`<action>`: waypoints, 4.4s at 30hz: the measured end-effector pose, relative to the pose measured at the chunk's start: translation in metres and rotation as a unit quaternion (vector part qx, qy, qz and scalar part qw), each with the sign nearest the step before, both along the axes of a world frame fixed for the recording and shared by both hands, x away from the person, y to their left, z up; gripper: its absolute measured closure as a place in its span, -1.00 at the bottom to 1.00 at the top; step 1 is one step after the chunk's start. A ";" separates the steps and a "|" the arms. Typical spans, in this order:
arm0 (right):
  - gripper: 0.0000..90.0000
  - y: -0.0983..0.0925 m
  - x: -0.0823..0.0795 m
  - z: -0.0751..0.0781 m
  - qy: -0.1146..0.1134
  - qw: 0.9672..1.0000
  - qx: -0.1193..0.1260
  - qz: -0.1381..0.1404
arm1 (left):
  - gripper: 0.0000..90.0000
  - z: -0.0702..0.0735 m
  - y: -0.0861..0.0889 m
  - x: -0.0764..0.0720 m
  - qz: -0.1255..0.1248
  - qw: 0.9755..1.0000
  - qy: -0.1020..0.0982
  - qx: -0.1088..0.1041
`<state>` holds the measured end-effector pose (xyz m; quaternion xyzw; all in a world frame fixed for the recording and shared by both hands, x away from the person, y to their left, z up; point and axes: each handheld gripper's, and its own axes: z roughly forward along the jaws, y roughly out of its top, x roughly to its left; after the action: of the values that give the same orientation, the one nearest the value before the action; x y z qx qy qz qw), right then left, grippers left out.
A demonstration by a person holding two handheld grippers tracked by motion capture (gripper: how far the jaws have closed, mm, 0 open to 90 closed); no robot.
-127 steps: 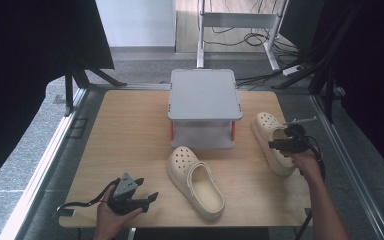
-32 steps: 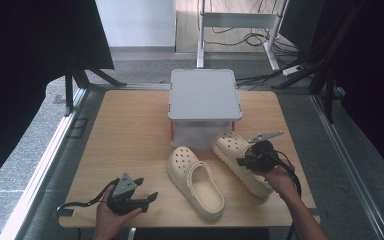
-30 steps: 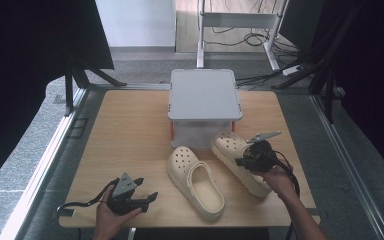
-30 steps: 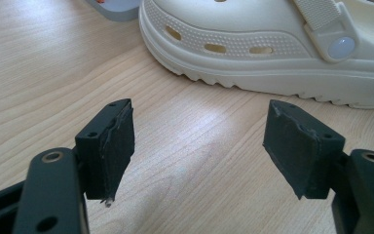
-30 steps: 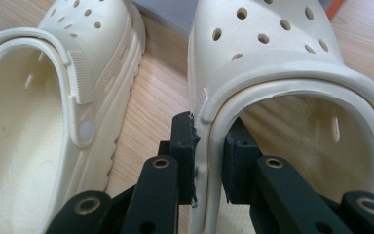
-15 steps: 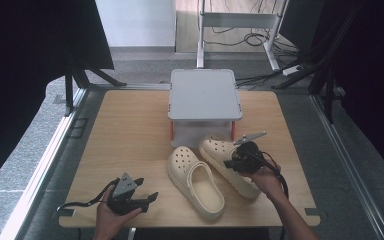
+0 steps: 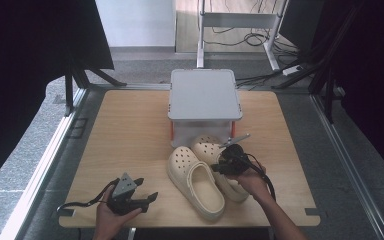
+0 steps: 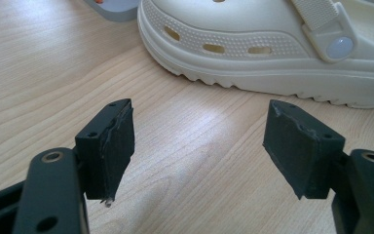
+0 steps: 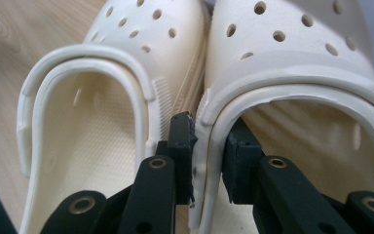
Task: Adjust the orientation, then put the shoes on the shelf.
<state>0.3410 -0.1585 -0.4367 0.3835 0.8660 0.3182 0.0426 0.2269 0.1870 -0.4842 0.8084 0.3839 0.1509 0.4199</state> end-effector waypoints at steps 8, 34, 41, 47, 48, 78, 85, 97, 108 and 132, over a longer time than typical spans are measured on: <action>0.68 -0.005 -0.001 0.010 -0.003 1.000 0.014 -0.012 | -0.39 0.000 -0.001 0.000 -0.002 1.000 0.002 -0.002; 0.35 0.000 -0.008 0.013 0.000 1.000 0.013 -0.004 | -0.39 0.000 0.000 0.000 0.000 1.000 0.000 0.000; 0.04 -0.001 -0.012 0.014 -0.001 1.000 0.007 -0.006 | -0.39 0.000 0.000 0.001 -0.001 1.000 0.000 0.000; -0.02 0.008 -0.011 0.009 0.015 1.000 -0.012 0.005 | -0.39 0.000 0.000 0.001 -0.001 1.000 0.000 -0.002; -0.02 0.011 -0.010 0.007 0.018 1.000 -0.017 0.007 | -0.39 0.000 0.000 0.001 -0.001 1.000 0.000 -0.001; 0.44 0.021 -0.010 0.005 0.004 0.999 -0.041 0.017 | -0.39 0.000 -0.001 0.005 -0.006 1.000 0.001 -0.001; 0.44 0.014 -0.020 0.023 -0.010 0.998 -0.024 0.055 | -0.39 0.000 0.000 0.005 -0.005 1.000 0.000 -0.002; 0.44 0.009 -0.032 0.062 -0.025 0.994 0.018 0.105 | -0.39 -0.001 -0.001 0.005 -0.005 1.000 0.002 0.000; 0.44 0.012 -0.035 0.088 -0.036 0.990 0.031 0.129 | -0.39 0.000 -0.001 0.002 -0.002 1.000 0.004 0.001; 0.44 0.022 -0.024 0.147 -0.058 0.986 0.051 0.146 | -0.39 -0.001 0.000 -0.002 0.000 1.000 0.002 0.005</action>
<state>0.3171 -0.1362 -0.2900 0.2359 0.8912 0.3867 0.0259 0.2250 0.1875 -0.4847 0.8110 0.3841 0.1511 0.4146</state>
